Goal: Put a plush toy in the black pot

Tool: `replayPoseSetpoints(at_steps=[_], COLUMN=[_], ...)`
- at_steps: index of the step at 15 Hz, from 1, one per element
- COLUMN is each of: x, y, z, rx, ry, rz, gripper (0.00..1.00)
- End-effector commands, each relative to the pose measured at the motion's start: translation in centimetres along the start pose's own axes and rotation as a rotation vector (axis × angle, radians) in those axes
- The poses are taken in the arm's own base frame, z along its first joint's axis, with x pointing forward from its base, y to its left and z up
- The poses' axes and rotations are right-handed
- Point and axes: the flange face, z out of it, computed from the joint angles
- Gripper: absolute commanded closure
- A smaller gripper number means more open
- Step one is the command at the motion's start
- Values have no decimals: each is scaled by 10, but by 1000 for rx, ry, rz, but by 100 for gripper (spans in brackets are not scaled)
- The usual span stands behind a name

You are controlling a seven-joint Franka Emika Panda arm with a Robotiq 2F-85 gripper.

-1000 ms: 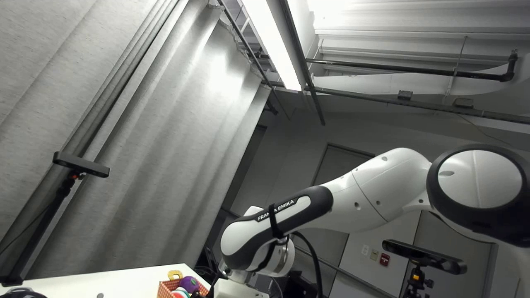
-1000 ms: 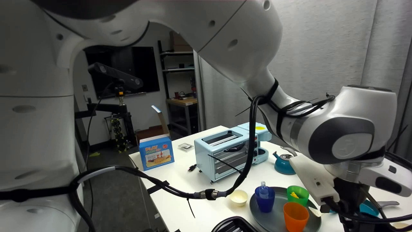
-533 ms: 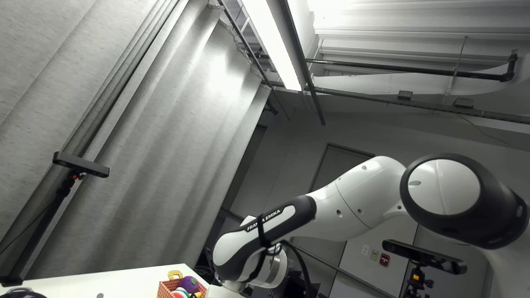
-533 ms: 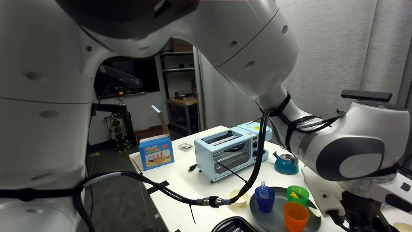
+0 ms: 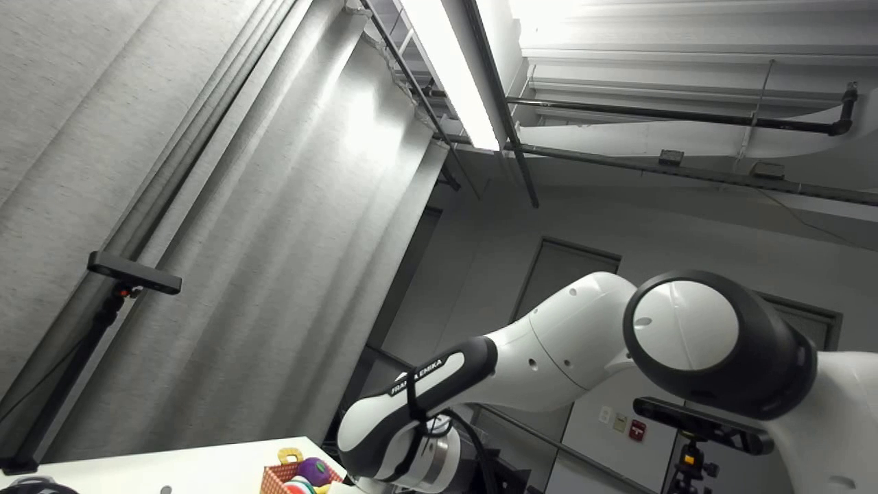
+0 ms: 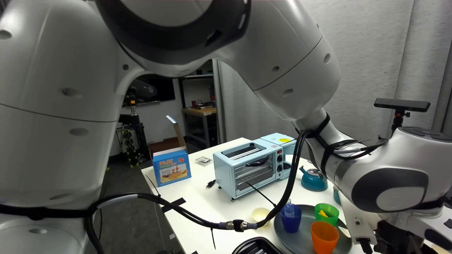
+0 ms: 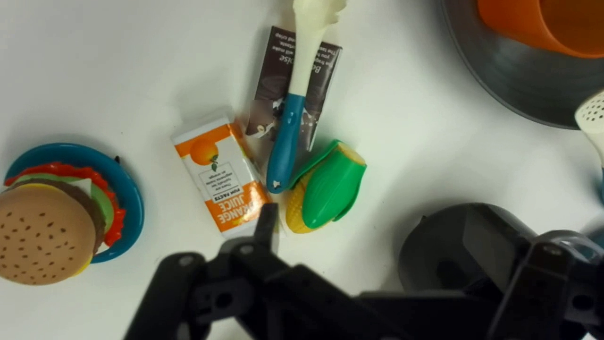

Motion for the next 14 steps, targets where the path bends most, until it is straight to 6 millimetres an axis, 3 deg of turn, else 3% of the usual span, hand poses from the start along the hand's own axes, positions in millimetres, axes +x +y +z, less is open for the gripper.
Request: replayPoseSetpoints(at_steps=[1,2,14], x=[17,5,12], y=[6,5,0], z=[6,4,16], rx=[36,9,-5], ry=[8,-8,-28], rz=[100,43,76], gripper=[0,0,0])
